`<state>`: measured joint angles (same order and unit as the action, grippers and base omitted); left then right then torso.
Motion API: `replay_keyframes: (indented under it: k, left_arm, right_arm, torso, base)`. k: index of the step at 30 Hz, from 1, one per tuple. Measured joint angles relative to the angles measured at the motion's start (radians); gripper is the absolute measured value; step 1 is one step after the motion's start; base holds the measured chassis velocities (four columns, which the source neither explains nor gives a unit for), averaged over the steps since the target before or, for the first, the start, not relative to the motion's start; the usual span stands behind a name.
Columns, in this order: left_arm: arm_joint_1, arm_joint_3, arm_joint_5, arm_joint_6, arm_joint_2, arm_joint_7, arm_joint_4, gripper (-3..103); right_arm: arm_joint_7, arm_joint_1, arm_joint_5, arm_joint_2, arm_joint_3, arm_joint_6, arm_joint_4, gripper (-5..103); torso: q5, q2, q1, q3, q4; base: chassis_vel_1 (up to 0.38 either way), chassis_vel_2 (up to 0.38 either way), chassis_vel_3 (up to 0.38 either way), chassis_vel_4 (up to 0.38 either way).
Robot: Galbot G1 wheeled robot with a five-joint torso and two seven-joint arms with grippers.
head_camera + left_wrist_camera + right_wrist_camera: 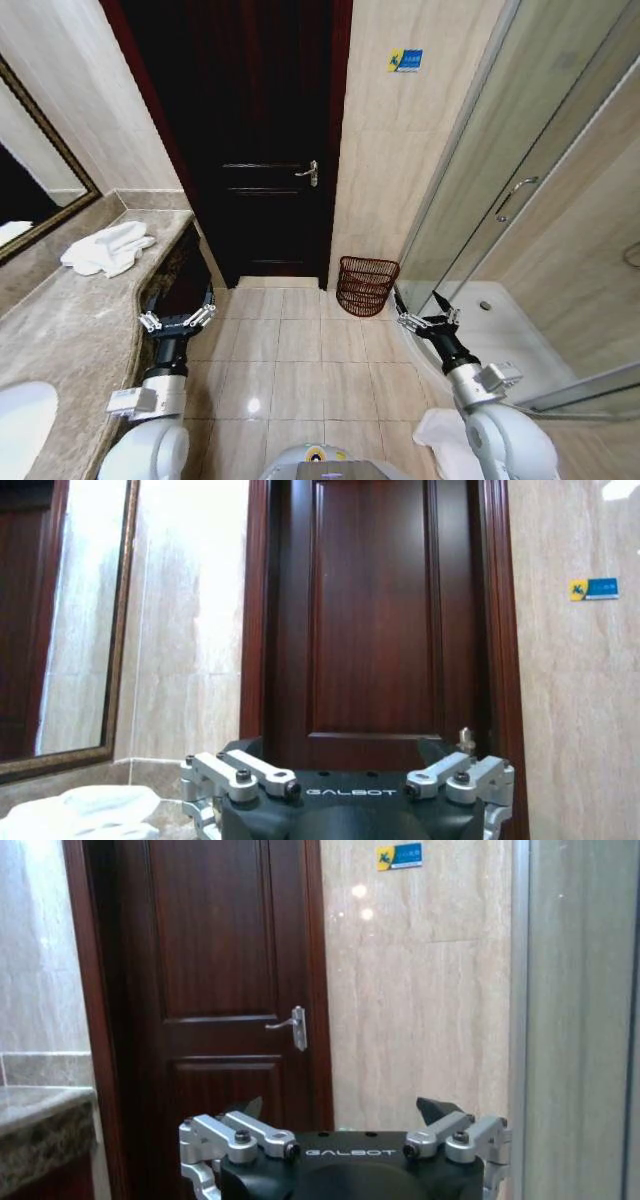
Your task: Discard the used towel into the hamper.
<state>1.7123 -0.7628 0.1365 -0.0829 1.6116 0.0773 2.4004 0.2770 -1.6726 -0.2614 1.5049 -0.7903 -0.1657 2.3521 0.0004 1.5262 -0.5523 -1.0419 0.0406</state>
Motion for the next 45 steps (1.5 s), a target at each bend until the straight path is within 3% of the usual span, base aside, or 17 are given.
replay_keyframes:
  k: [4, 7, 11, 17, 20, 22, 23, 24, 27, 31, 36, 39, 45]
  left_arm:
    - [0.021, -0.014, 0.001, 0.004, 0.001, 0.016, 0.003, 100]
    - [0.015, -0.026, 0.037, 0.038, 0.0, 0.039, -0.033, 100]
    - [0.002, -0.025, 0.156, 0.063, -0.025, 0.055, -0.088, 100]
    - [0.008, -0.006, 0.138, 0.003, -0.045, 0.08, -0.154, 100]
    - [0.015, 0.009, 0.118, -0.029, -0.047, 0.05, -0.166, 100]
    - [0.012, 0.022, 0.082, -0.038, -0.047, -0.02, -0.167, 100]
    - [0.011, 0.024, 0.074, -0.038, -0.047, -0.035, -0.166, 100]
    - [0.008, 0.03, 0.054, -0.032, -0.048, -0.1, -0.155, 100]
    - [-0.001, 0.032, 0.059, -0.011, -0.066, -0.142, -0.142, 100]
    - [-0.025, 0.032, 0.094, 0.018, -0.116, -0.149, -0.143, 100]
    - [-0.027, 0.034, 0.216, 0.049, -0.25, -0.12, -0.142, 100]
    - [-0.003, 0.027, 0.226, 0.027, -0.277, -0.103, -0.144, 100]
    - [0.024, 0.022, 0.224, -0.014, -0.259, -0.094, -0.153, 100]
  right_arm:
    - [0.006, -0.002, -0.006, 0.022, 0.013, 0.002, 0.0, 100]
    - [0.012, -0.021, -0.013, 0.033, 0.009, 0.003, 0.002, 100]
    - [0.044, -0.072, -0.036, -0.005, -0.029, 0.053, 0.002, 100]
    - [0.091, -0.067, -0.054, -0.062, -0.058, 0.122, -0.031, 100]
    - [0.088, -0.06, -0.054, -0.062, -0.051, 0.125, -0.042, 100]
    - [0.082, -0.039, -0.051, -0.056, -0.043, 0.124, -0.06, 100]
    - [0.077, -0.033, -0.049, -0.052, -0.041, 0.124, -0.063, 100]
    - [0.047, -0.009, -0.044, -0.026, -0.029, 0.12, -0.071, 100]
    - [0.014, 0.018, -0.044, 0.008, -0.014, 0.104, -0.072, 100]
    - [0.01, 0.026, -0.044, 0.023, -0.007, 0.099, -0.08, 100]
    - [0.029, 0.008, -0.077, -0.02, -0.005, 0.11, -0.116, 100]
    - [0.037, 0.004, -0.099, -0.04, -0.002, 0.116, -0.129, 100]
    - [0.039, 0.003, -0.078, -0.023, 0.007, 0.137, -0.133, 100]
  torso:
    - [-0.0001, 0.0, 0.0, 0.0, 0.0002]
    - [-0.0002, 0.0, 0.0, 0.0, 0.0002]
    - [-0.0002, 0.0, 0.0, 0.0, -0.0003]
    - [-0.0003, 0.0, 0.0, 0.0, 0.0001]
    - [-0.0004, 0.0, 0.0, 0.0, 0.0001]
    - [-0.0005, 0.0, 0.0, 0.0, 0.0]
    - [-0.0003, 0.0, 0.0, 0.0, 0.0001]
    - [-0.0003, 0.0, 0.0, 0.0, 0.0]
    - [-0.0003, 0.0, 0.0, 0.0, 0.0002]
    - [-0.0006, 0.0, 0.0, 0.0, 0.0001]
    - [-0.0003, 0.0, 0.0, 0.0, -0.0002]
    - [-0.0004, 0.0, 0.0, 0.0, -0.0001]
    - [-0.0005, 0.0, 0.0, 0.0, 0.0001]
  base:
    - [0.0, 0.0, 0.0, 0.0]
    - [0.0, 0.0, 0.0, 0.0]
    - [0.0, 0.0, 0.0, 0.0]
    - [0.0, 0.0, 0.0, 0.0]
    - [0.0, 0.0, 0.0, 0.0]
    - [0.0, 0.0, 0.0, 0.0]
    - [0.0, 0.0, 0.0, 0.0]
    - [0.0, 0.0, 0.0, 0.0]
    - [0.0, 0.0, 0.0, 0.0]
    - [0.0, 0.0, 0.0, 0.0]
    - [0.0, 0.0, 0.0, 0.0]
    - [0.0, 0.0, 0.0, 0.0]
    - [0.0, 0.0, 0.0, 0.0]
